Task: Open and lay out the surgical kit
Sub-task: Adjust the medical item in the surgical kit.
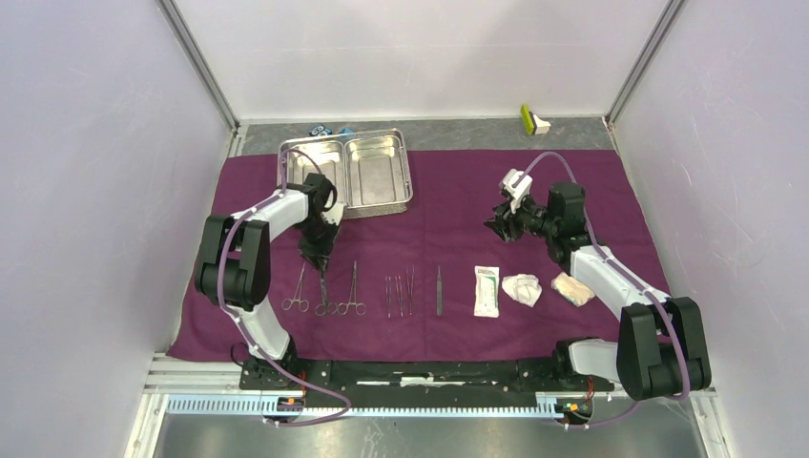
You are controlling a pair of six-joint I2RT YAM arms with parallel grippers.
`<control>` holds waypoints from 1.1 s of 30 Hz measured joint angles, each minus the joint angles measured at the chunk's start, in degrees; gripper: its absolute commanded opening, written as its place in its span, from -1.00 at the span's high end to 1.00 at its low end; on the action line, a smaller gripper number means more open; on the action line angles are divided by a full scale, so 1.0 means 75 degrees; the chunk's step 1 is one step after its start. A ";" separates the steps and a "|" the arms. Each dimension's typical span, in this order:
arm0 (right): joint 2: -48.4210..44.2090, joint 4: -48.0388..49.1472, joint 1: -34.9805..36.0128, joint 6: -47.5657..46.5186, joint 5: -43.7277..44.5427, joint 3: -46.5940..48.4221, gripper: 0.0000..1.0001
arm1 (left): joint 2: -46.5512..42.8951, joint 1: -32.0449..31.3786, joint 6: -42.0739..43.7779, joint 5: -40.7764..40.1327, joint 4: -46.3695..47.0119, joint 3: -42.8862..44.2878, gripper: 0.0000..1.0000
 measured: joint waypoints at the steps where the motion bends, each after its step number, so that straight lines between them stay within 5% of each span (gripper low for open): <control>1: 0.0000 0.0000 0.0000 0.0000 0.0000 0.0000 -0.01 | 0.0000 0.0000 -0.0006 0.0012 0.0000 0.0003 0.38; 33: 0.0000 0.0000 0.0000 0.0000 0.0000 -0.0012 0.00 | 0.0117 0.0000 -0.0044 0.0131 0.0009 0.0152 0.60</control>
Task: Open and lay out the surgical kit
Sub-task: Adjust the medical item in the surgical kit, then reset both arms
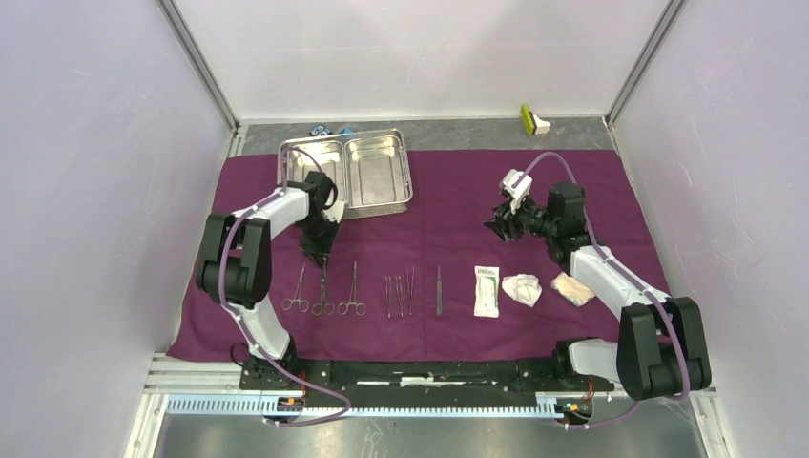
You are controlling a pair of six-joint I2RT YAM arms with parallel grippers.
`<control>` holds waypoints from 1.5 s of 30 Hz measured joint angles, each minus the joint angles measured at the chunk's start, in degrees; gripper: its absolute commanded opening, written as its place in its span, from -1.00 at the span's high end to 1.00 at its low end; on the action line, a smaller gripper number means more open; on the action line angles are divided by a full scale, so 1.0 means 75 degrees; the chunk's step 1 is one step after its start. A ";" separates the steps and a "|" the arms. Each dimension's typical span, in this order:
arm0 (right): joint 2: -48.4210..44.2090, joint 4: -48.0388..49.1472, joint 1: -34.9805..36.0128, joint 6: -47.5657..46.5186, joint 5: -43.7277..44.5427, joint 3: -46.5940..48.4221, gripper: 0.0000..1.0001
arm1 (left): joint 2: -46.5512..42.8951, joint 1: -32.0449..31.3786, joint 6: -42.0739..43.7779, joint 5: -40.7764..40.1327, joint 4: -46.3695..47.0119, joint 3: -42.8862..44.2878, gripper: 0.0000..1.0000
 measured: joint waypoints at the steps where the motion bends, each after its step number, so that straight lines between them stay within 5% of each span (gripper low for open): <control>1: 0.0000 0.0000 0.0000 0.0000 0.0000 0.0000 -0.01 | 0.0003 0.0000 0.0000 0.0003 -0.0003 0.0009 0.60; 18: 0.0000 0.0000 0.0000 0.0000 0.0000 0.0000 -0.01 | 0.0114 0.0000 -0.0009 0.0070 -0.0003 0.0152 0.59; 30: 0.0000 0.0000 0.0000 -0.0003 0.0000 -0.0003 -0.01 | 0.0108 0.0000 -0.0090 0.0067 -0.0058 0.0175 0.40; 45: 0.0000 -0.0003 0.0000 0.0000 -0.0006 -0.0003 -0.10 | -0.1804 0.0000 -0.0061 -0.0213 -0.0035 0.0146 -0.12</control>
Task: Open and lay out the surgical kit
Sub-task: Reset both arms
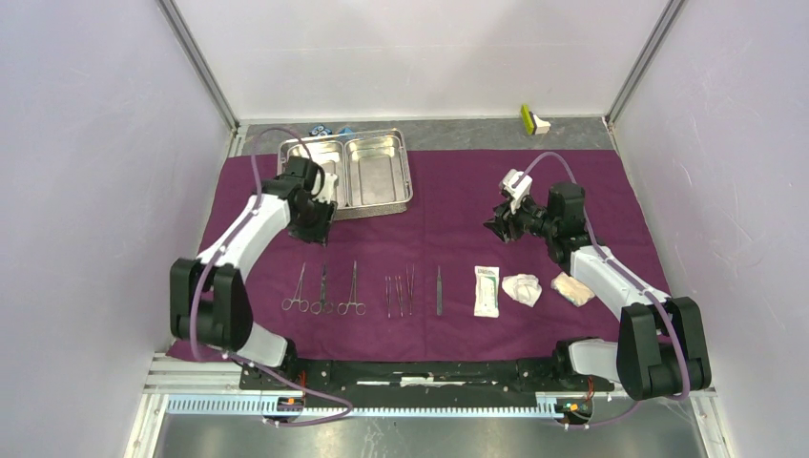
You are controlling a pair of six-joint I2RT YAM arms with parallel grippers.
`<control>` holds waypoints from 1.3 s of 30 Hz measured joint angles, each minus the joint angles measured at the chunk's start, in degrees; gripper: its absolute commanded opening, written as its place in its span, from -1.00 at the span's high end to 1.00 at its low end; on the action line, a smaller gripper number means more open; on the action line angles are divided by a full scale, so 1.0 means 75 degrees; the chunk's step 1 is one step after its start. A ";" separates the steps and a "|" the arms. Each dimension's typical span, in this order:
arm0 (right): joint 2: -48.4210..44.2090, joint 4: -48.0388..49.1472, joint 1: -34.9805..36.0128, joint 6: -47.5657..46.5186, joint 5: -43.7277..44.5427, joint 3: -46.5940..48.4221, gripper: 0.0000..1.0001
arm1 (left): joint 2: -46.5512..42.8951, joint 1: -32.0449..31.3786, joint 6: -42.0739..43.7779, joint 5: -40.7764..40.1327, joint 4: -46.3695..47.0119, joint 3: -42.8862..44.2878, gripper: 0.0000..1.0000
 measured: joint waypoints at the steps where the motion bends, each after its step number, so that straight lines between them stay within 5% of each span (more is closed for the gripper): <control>1: 0.0000 0.0000 0.0000 0.0000 0.0003 0.0003 -0.14 | -0.0254 0.0003 0.0006 -0.0017 0.0096 -0.0047 -0.18; 12: -0.0254 -0.0676 0.0000 -0.0067 0.0580 0.0600 -0.56 | -0.2288 0.0901 0.0009 0.0195 0.1708 -0.0644 -0.87; 13: -0.0312 -0.0787 0.0003 -0.0102 0.0717 0.0755 -0.64 | -0.2430 0.1005 0.0009 0.0236 0.1915 -0.0740 -0.92; 14: -0.0376 -0.0866 0.0000 -0.0143 0.0836 0.0874 -0.94 | -0.2565 0.1087 0.0003 0.0277 0.2127 -0.0848 -0.99; 23: -0.0979 -0.1784 0.0003 -0.0565 0.2025 0.1684 -0.96 | -0.3692 0.1274 -0.0029 0.0399 0.3512 -0.1693 -1.00; 39: -0.3351 -0.2119 0.0003 0.0256 0.3561 0.0985 -0.96 | -0.5642 0.1341 -0.0667 0.0341 0.4077 -0.1833 -1.00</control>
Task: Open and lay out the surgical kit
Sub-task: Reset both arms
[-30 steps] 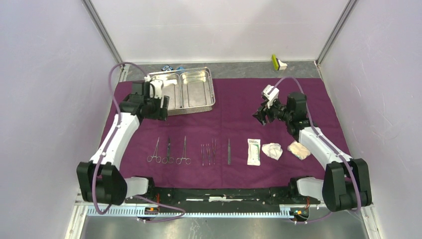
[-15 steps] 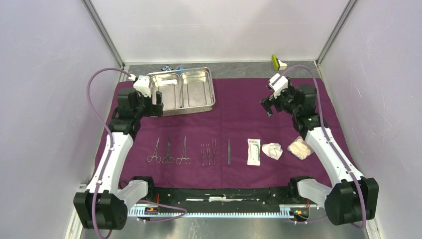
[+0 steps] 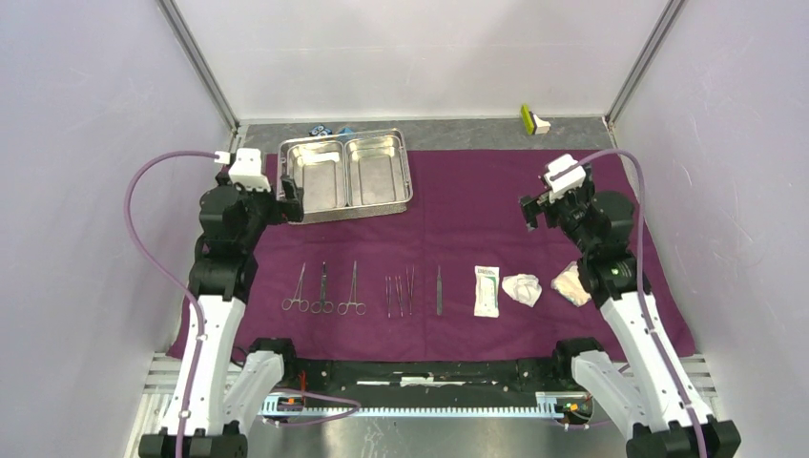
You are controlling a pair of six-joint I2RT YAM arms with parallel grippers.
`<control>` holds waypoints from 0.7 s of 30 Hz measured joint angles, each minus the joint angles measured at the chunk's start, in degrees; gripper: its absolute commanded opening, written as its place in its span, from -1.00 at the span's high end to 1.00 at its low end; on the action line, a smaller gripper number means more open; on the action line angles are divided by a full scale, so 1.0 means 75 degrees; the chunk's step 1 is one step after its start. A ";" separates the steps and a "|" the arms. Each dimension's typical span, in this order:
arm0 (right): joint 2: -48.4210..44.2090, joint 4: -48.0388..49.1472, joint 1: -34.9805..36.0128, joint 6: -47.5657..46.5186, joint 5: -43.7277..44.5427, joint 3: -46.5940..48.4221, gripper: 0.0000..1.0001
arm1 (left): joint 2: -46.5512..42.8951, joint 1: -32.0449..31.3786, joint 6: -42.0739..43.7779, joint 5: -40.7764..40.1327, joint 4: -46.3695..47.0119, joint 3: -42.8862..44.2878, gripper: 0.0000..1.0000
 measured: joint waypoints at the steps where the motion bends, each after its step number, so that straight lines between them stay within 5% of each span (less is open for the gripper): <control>1: -0.0160 -0.0006 0.0000 0.0073 0.0023 -0.0064 -0.96 | -0.0160 0.0000 -0.0026 0.0012 0.0003 -0.0017 -1.00; 11: -0.0892 -0.0050 0.0000 0.0271 0.0111 -0.0254 -0.96 | -0.1297 -0.0003 -0.0157 0.0388 0.0207 -0.0259 -1.00; 21: -0.0493 0.0265 0.0000 0.0277 0.0108 -0.0350 -0.96 | -0.0554 0.0000 -0.0367 0.0530 0.0498 -0.0233 -1.00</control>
